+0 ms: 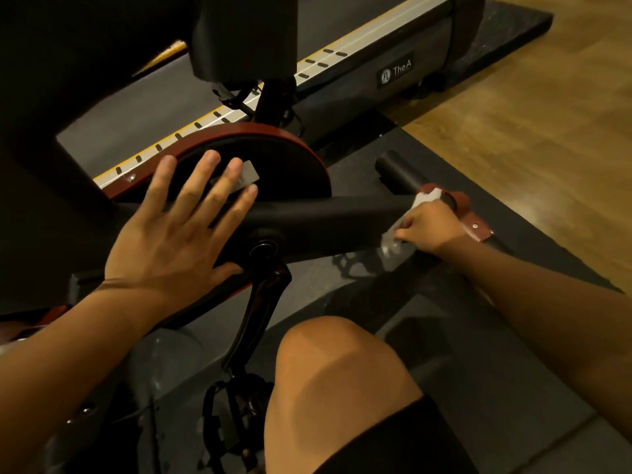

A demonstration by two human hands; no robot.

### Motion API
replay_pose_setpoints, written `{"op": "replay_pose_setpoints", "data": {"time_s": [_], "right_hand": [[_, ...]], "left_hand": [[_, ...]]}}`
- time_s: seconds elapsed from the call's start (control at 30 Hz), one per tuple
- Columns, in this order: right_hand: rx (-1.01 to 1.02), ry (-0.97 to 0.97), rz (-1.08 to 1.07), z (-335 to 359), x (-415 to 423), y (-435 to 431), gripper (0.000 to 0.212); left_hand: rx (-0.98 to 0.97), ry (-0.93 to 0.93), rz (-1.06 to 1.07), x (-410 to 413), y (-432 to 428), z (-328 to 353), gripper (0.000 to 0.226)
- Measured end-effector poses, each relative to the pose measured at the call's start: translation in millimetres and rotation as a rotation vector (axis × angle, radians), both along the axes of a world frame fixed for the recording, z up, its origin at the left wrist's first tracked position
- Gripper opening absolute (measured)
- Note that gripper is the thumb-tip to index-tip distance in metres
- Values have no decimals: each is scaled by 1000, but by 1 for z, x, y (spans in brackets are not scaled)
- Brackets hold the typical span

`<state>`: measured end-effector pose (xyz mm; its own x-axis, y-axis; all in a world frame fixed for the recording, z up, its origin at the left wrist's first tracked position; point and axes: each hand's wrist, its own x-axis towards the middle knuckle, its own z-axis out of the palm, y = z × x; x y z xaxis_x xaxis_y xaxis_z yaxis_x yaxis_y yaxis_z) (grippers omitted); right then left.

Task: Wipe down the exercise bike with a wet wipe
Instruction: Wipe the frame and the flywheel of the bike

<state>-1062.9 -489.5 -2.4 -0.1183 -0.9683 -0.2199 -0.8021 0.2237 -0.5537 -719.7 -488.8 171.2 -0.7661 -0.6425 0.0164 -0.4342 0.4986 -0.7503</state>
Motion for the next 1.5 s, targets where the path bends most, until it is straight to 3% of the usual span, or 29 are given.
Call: {"op": "replay_pose_setpoints", "data": {"time_s": [0.2, 0.3, 0.37, 0.43, 0.5, 0.53, 0.67, 0.7, 0.77, 0.83, 0.9, 0.93, 1.0, 1.07, 1.1, 1.13, 1.17, 1.23, 1.27, 1.33, 1.5], "right_hand": [[-454, 159, 283, 43, 96, -6, 35], [-386, 11, 229, 28, 55, -3, 28], [-216, -59, 89, 14, 14, -1, 18], [-30, -8, -18, 6, -13, -2, 17], [68, 48, 41, 6, 1, -5, 20], [26, 72, 99, 9, 22, -4, 21], [-588, 96, 290, 32, 123, 8, 16], [-651, 70, 294, 36, 128, 8, 16], [-508, 49, 272, 31, 106, 2, 16], [-218, 119, 225, 11, 54, -12, 17], [265, -58, 265, 7, 11, -25, 29], [407, -165, 203, 8, -2, -31, 41], [435, -191, 122, 17, -13, -29, 38], [520, -275, 272, 19, -10, -46, 40], [472, -254, 321, 22, 7, -36, 40], [300, -131, 302, 18, 29, -24, 30], [-7, 44, 267, 10, 62, -9, 21], [-490, 163, 301, 14, 123, -3, 23], [-635, 157, 370, 15, 143, 0, 28], [-732, 195, 453, 14, 143, -2, 30], [-129, 297, 227, -11, 49, -4, 32]], "left_hand": [[79, -280, 74, -29, -7, -13, 110], [87, -295, 86, -32, -10, -14, 108], [76, -277, 57, -29, -9, -14, 104], [82, -245, 27, -29, -9, -15, 99], [76, -212, -7, -30, -10, -17, 98], [70, -201, -21, -29, -11, -18, 99], [67, -188, -33, -28, -10, -18, 97], [62, -195, -29, -29, -11, -18, 96], [68, -205, -29, -29, -11, -16, 94], [51, -197, -38, -28, -10, -18, 92], [24, -203, -58, -28, -10, -18, 91], [19, -202, -67, -29, -10, -18, 90], [31, -198, -69, -31, -10, -16, 90], [38, -217, -53, -33, -10, -15, 91], [33, -222, -52, -33, -10, -16, 91], [27, -221, -53, -34, -11, -16, 92], [25, -220, -53, -34, -10, -16, 92], [28, -229, -45, -35, -9, -17, 91], [24, -241, -40, -35, -9, -17, 92], [24, -260, -32, -34, -8, -16, 92], [49, -253, -23, -34, -10, -16, 92]]}}
